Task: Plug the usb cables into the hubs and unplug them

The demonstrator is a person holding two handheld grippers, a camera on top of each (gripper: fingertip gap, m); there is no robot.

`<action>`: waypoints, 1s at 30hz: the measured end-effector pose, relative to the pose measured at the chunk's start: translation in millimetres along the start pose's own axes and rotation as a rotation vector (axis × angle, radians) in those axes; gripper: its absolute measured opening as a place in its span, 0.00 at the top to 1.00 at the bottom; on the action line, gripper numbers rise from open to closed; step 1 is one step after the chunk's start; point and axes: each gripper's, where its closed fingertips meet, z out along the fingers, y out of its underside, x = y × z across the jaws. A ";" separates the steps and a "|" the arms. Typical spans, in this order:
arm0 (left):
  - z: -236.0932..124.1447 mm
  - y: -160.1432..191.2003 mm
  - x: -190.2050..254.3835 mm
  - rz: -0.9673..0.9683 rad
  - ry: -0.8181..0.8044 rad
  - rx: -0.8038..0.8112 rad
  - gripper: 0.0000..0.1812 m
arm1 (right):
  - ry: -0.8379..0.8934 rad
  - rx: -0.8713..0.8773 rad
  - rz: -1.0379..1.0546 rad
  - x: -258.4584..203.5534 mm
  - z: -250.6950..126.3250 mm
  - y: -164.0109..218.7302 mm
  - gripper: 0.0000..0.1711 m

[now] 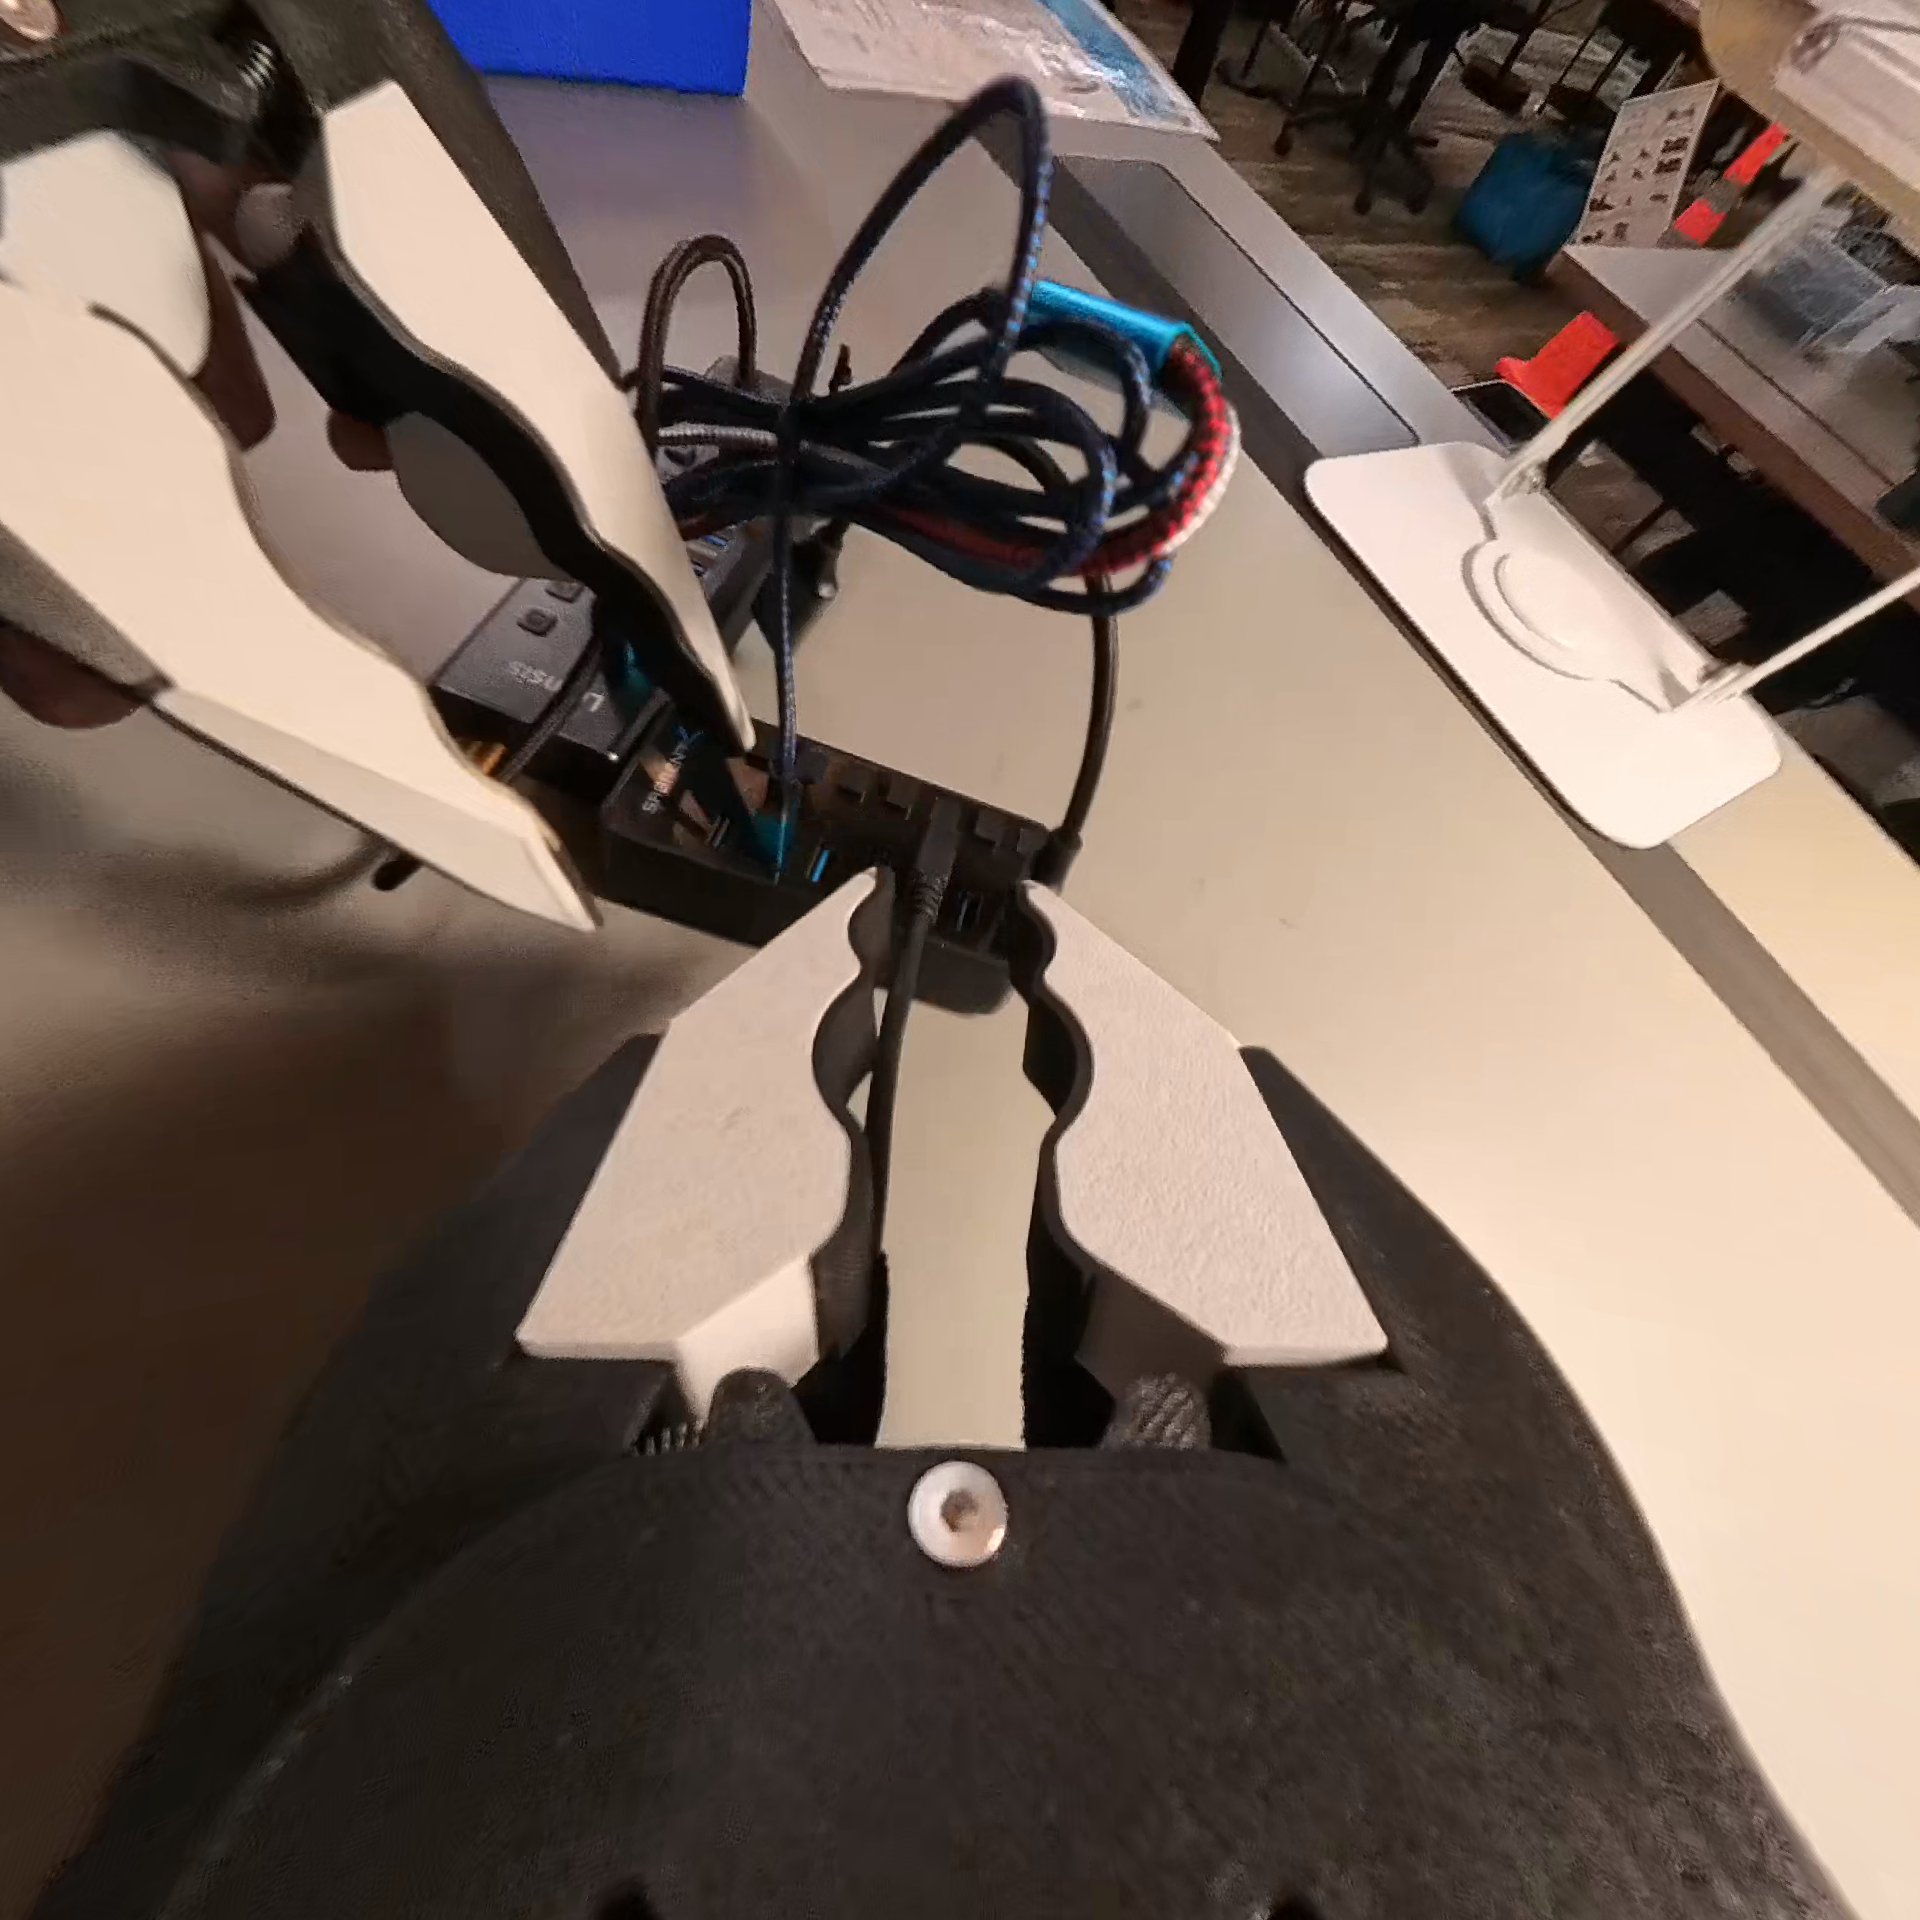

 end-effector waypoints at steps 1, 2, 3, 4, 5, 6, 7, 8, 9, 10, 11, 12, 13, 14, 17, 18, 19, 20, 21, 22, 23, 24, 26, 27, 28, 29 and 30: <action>0.7 1.5 -0.3 0.007 -0.009 -0.011 0.71 | 0.005 -0.016 -0.024 -0.4 3.0 -1.7 0.88; 1.5 3.7 -1.1 0.018 -0.020 -0.026 0.71 | 0.000 -0.034 -0.042 -2.0 6.4 -3.2 0.88; 2.3 5.9 -2.8 0.026 -0.034 -0.039 0.70 | -0.020 -0.063 -0.055 -5.8 10.6 -2.9 0.88; 3.5 8.0 -4.2 0.031 -0.045 -0.050 0.70 | -0.039 -0.107 -0.066 -8.9 15.5 0.3 0.88; 4.9 10.3 -5.3 0.034 -0.052 -0.062 0.69 | -0.029 -0.143 -0.077 -7.8 20.8 3.5 0.88; 6.3 12.6 -6.5 0.036 -0.058 -0.072 0.69 | -0.007 -0.167 -0.090 -4.4 25.9 6.1 0.87; 7.7 14.0 -7.9 0.039 -0.067 -0.077 0.69 | 0.008 -0.189 -0.094 -1.9 31.0 9.6 0.88; 8.7 14.4 -9.2 0.041 -0.077 -0.077 0.68 | 0.005 -0.211 -0.085 -2.1 35.6 14.2 0.89; 9.5 14.5 -10.1 0.043 -0.086 -0.076 0.68 | -0.009 -0.218 -0.063 -4.5 39.4 17.8 0.89; 10.0 14.3 -11.0 0.047 -0.096 -0.074 0.67 | -0.017 -0.203 -0.034 -5.7 41.9 18.3 0.91; 10.7 13.7 -12.0 0.049 -0.108 -0.070 0.68 | -0.016 -0.190 -0.014 -5.0 42.7 18.7 0.93; 11.3 13.2 -13.2 0.051 -0.122 -0.066 0.68 | -0.018 -0.180 -0.008 -4.7 42.5 19.6 0.94; 12.2 12.6 -14.4 0.054 -0.138 -0.062 0.68 | -0.018 -0.175 -0.004 -4.9 41.7 20.4 0.94; 13.3 12.3 -15.9 0.060 -0.158 -0.060 0.68 | -0.014 -0.172 0.005 -4.8 40.6 20.9 0.94; 17.4 16.0 -21.2 0.099 -0.220 -0.083 0.64 | 0.016 -0.186 0.010 -5.2 34.7 24.0 0.94; 18.2 17.1 -22.3 0.114 -0.236 -0.089 0.63 | 0.028 -0.195 0.004 -5.4 31.6 25.4 0.94; 18.7 17.2 -22.6 0.119 -0.242 -0.089 0.63 | 0.039 -0.199 -0.001 -5.5 28.3 26.3 0.94; 19.1 16.7 -21.8 0.118 -0.239 -0.086 0.62 | 0.048 -0.199 -0.009 -5.6 24.6 27.0 0.94; 19.3 15.7 -20.7 0.112 -0.231 -0.079 0.60 | 0.060 -0.194 -0.021 -5.2 20.7 27.8 0.94; 19.3 13.9 -20.2 0.105 -0.226 -0.067 0.59 | 0.074 -0.186 -0.028 -4.0 16.6 28.2 0.94; 19.4 12.1 -18.9 0.100 -0.216 -0.055 0.58 | 0.085 -0.175 -0.025 -3.0 12.4 28.2 0.94; 19.7 10.1 -16.5 0.097 -0.201 -0.042 0.58 | 0.090 -0.166 -0.015 -2.6 8.4 27.8 0.94; 20.6 3.2 -10.0 0.113 -0.179 -0.001 0.59 | 0.100 -0.147 0.003 -1.5 1.3 26.3 0.94; 21.2 1.1 -7.6 0.128 -0.179 0.011 0.59 | 0.104 -0.142 0.004 -1.0 -1.6 25.7 0.95; 22.0 -0.7 -4.3 0.137 -0.173 0.021 0.59 | 0.106 -0.140 0.000 -1.0 -4.1 25.7 0.95; 22.9 -2.0 -0.9 0.140 -0.164 0.027 0.60 | 0.107 -0.141 -0.006 -1.4 -6.2 26.3 0.95; 23.7 -3.3 1.8 0.141 -0.158 0.035 0.60 | 0.105 -0.145 -0.007 -2.2 -8.0 27.6 0.95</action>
